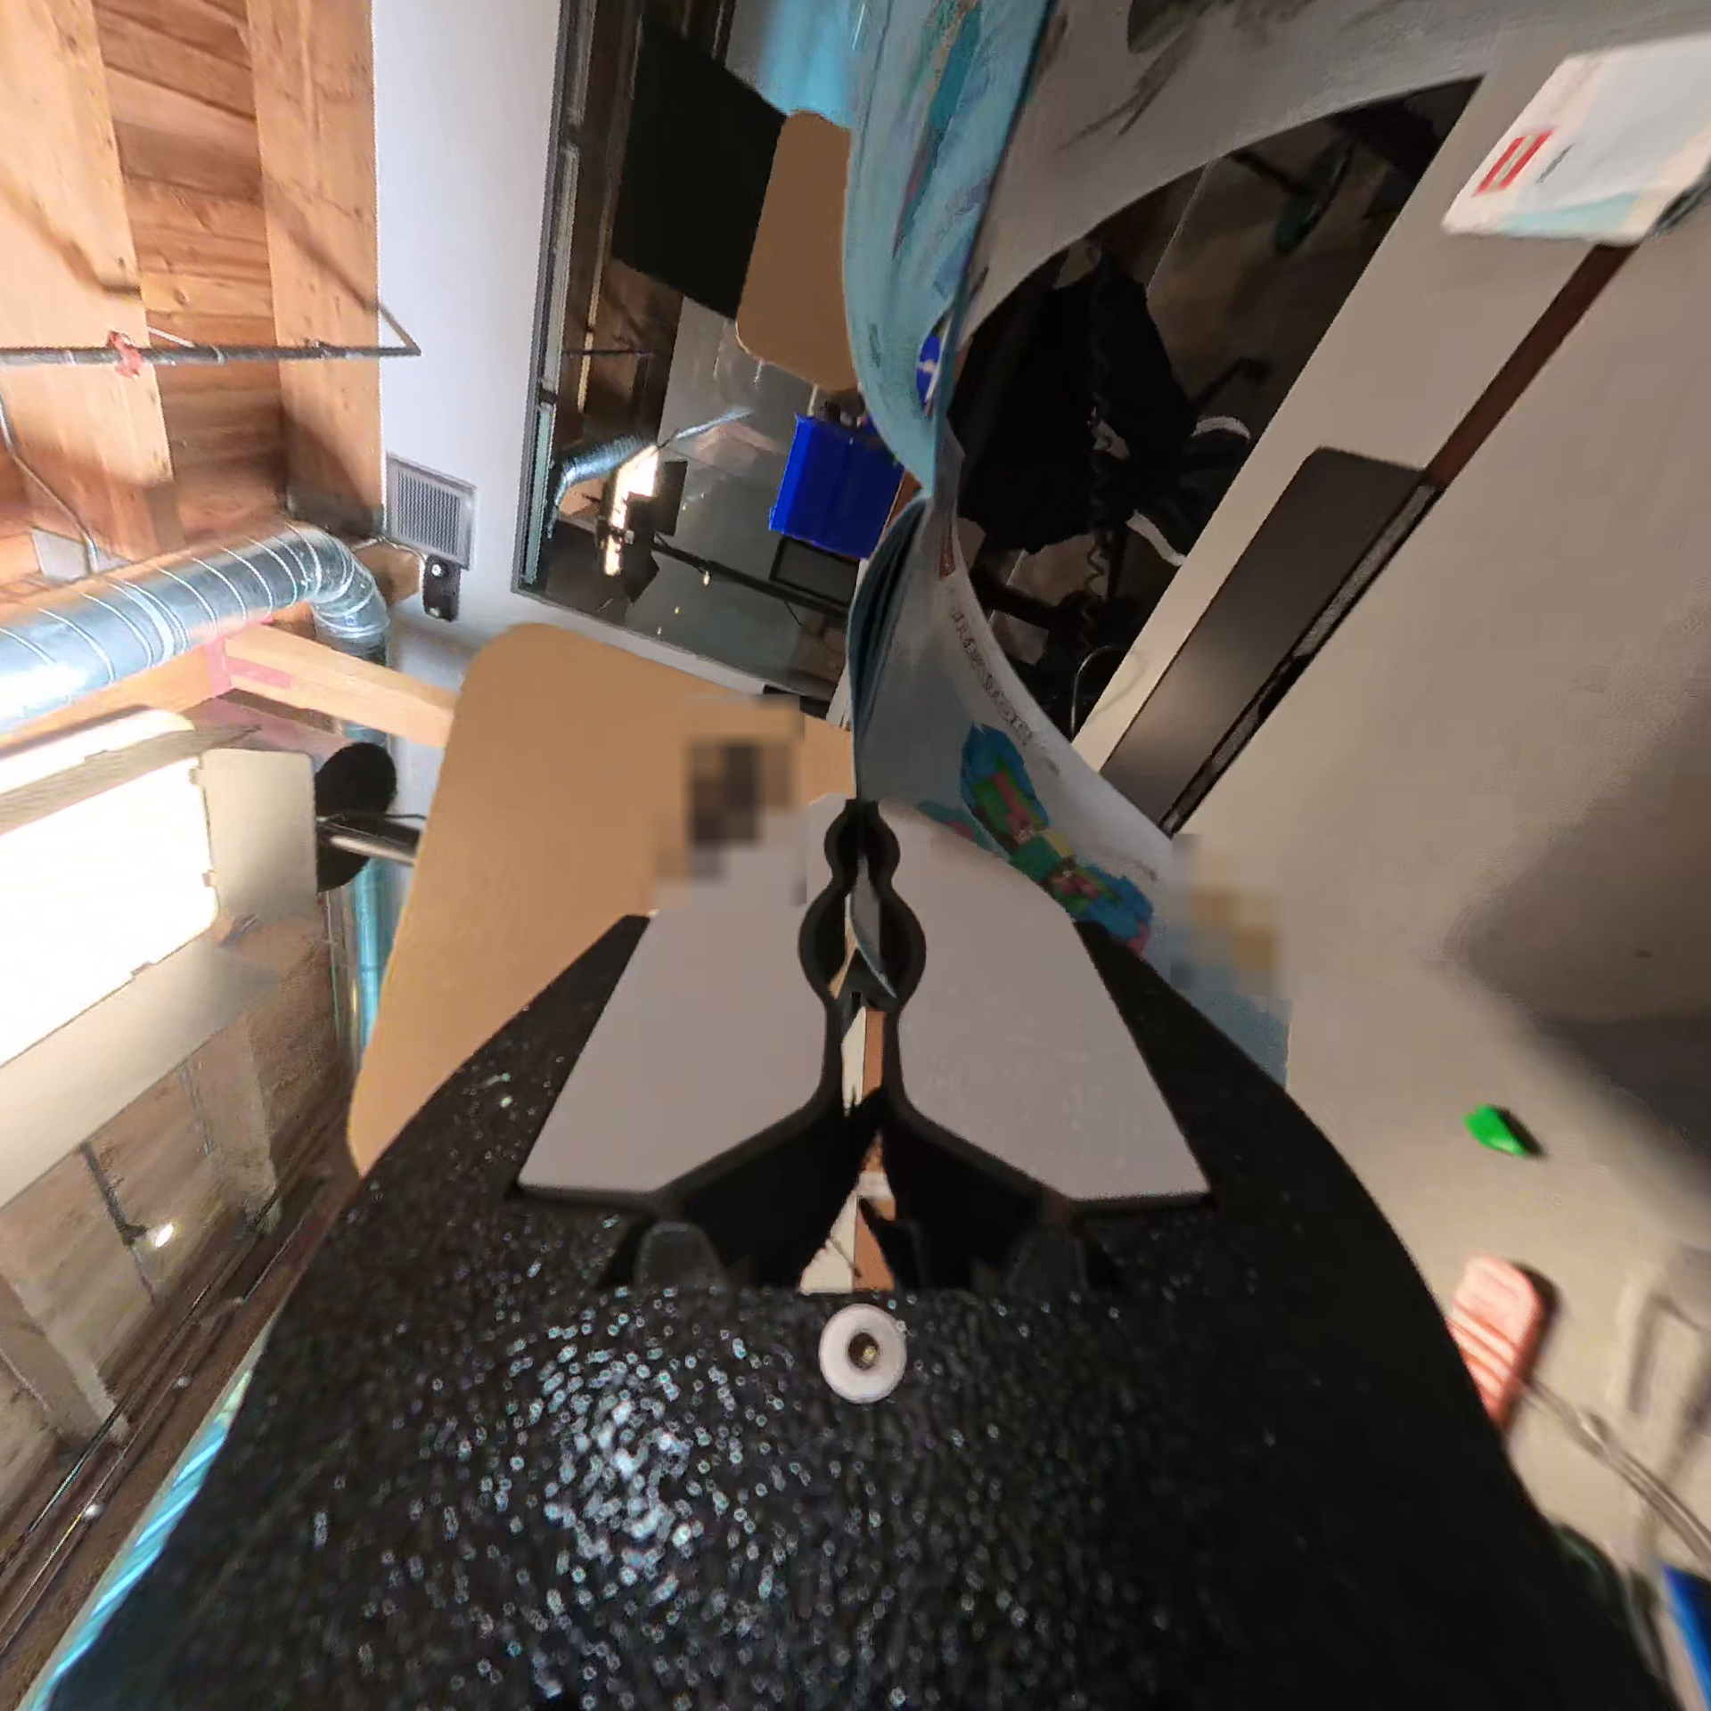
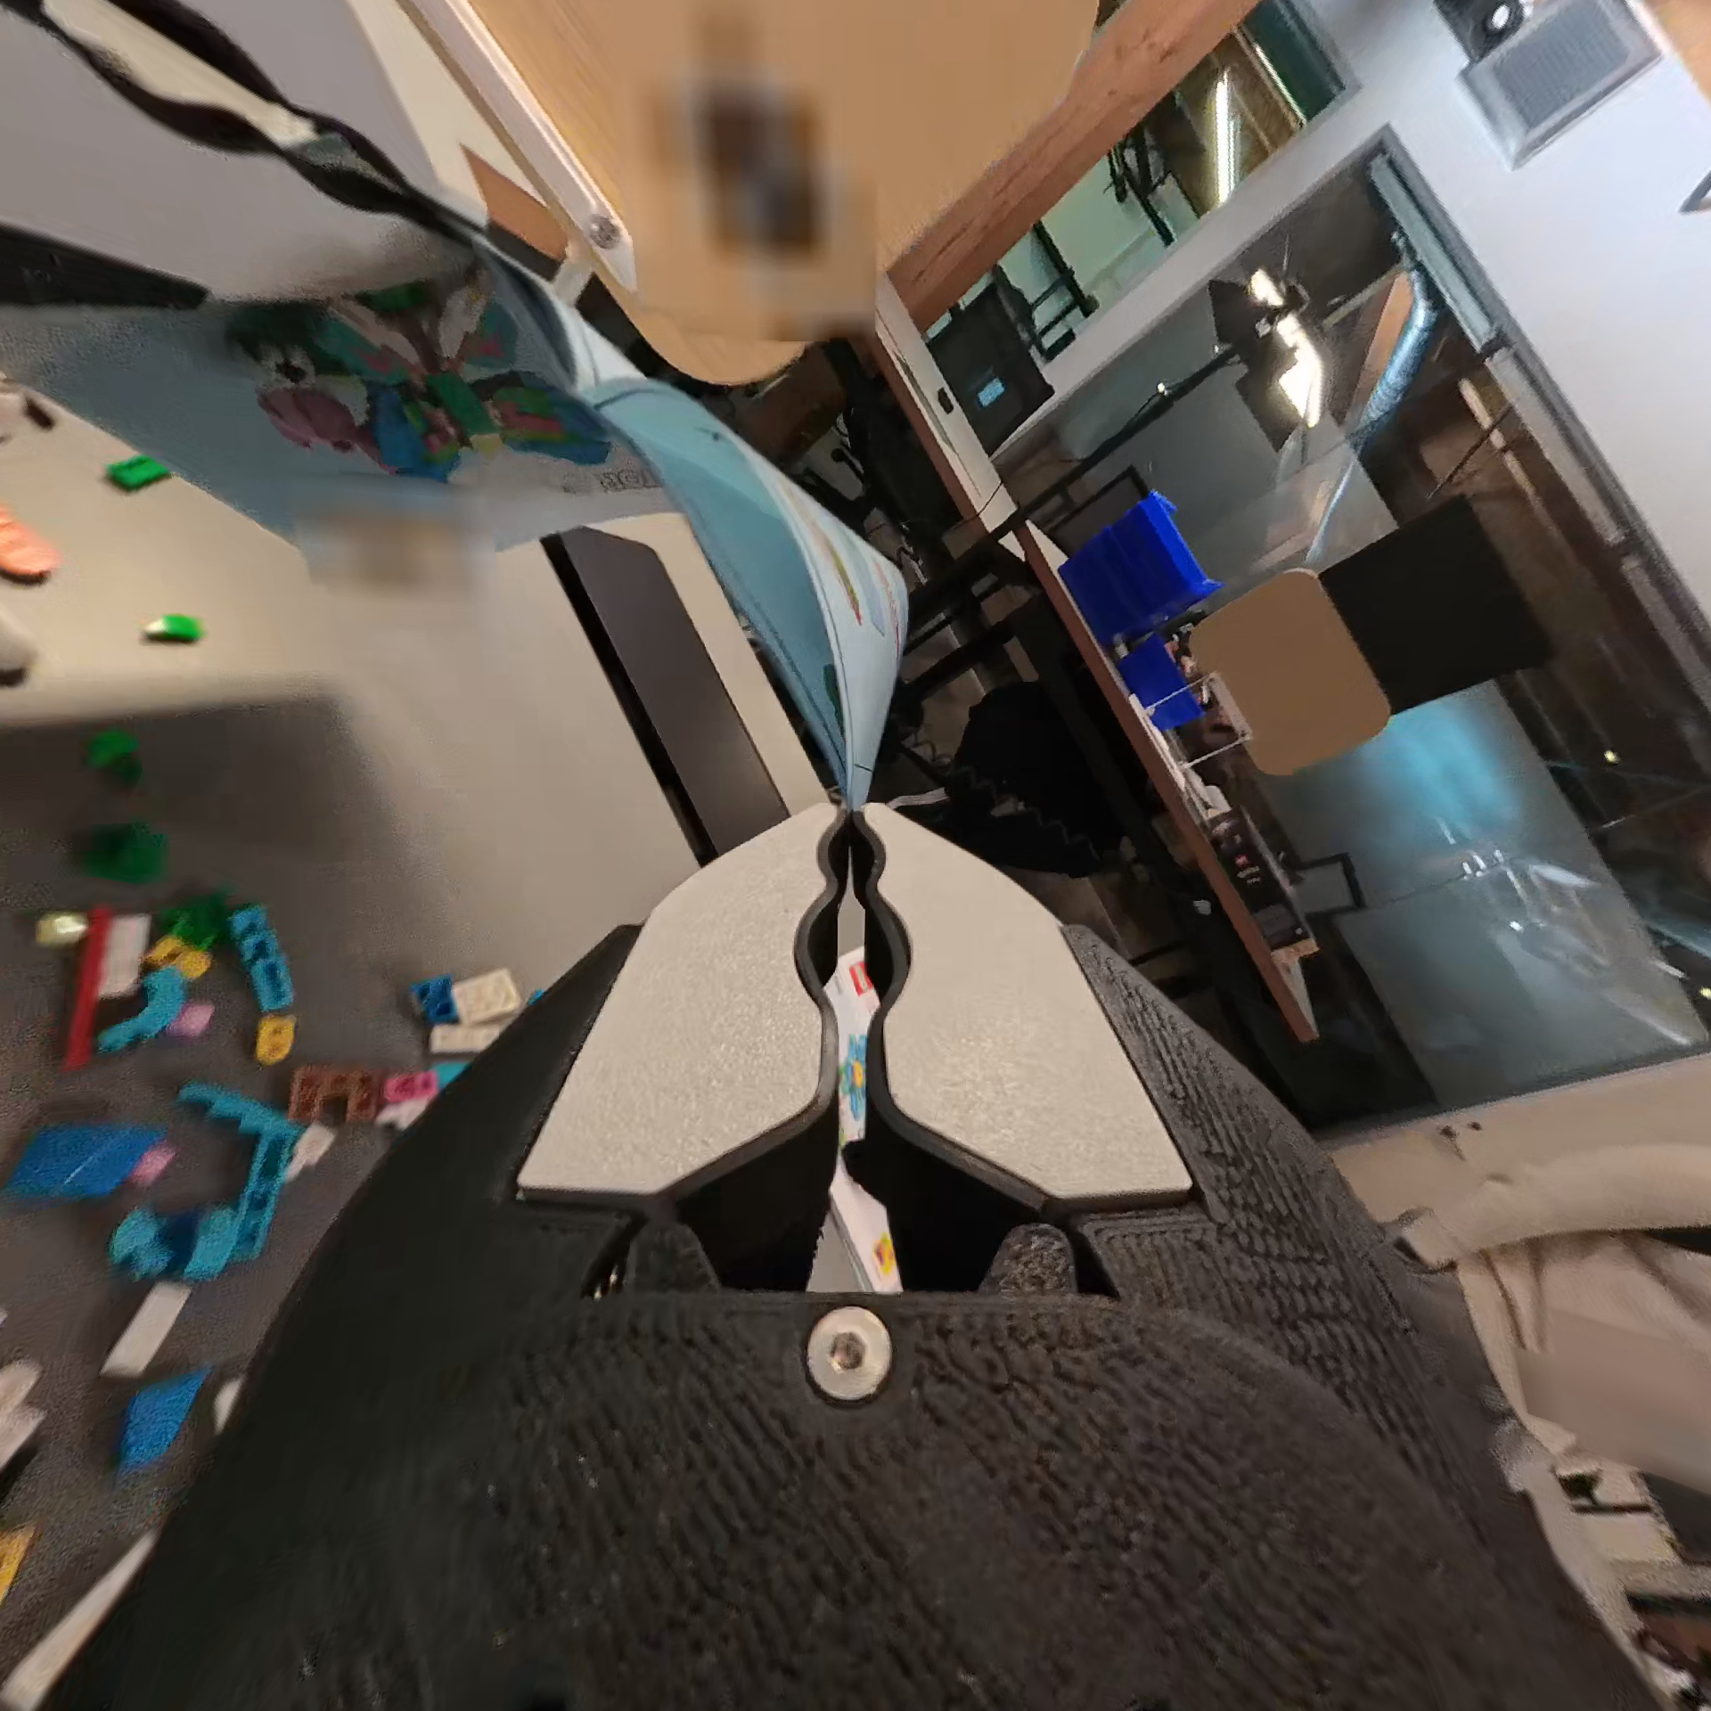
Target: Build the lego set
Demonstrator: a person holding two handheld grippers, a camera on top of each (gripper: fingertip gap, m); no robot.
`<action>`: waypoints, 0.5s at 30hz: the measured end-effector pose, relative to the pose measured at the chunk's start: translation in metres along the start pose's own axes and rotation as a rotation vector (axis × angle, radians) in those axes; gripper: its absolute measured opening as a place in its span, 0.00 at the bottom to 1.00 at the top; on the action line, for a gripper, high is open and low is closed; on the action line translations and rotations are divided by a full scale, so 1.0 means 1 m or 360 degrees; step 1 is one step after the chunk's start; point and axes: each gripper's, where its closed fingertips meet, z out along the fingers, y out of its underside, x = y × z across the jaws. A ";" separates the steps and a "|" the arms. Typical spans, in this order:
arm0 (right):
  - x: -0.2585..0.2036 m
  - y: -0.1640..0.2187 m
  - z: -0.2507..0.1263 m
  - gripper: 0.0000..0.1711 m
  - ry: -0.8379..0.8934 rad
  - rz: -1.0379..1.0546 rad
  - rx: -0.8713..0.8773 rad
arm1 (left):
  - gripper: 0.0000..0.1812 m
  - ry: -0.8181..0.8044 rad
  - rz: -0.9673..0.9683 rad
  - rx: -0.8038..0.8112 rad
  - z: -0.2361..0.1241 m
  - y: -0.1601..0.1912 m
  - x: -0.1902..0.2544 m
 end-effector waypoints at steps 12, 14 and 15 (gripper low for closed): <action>-0.077 0.055 -0.209 0.00 -0.0132 -0.0416 -0.0203 | 0.04 0.0354 0.0294 0.0084 -0.190 -0.088 0.093; -0.097 0.070 -0.233 0.00 -0.0231 -0.0432 -0.0251 | 0.06 0.0448 0.0344 0.0111 -0.211 -0.098 0.120; -0.106 0.078 -0.243 0.00 -0.0275 -0.0439 -0.0284 | 0.09 0.0497 0.0356 0.0126 -0.221 -0.102 0.131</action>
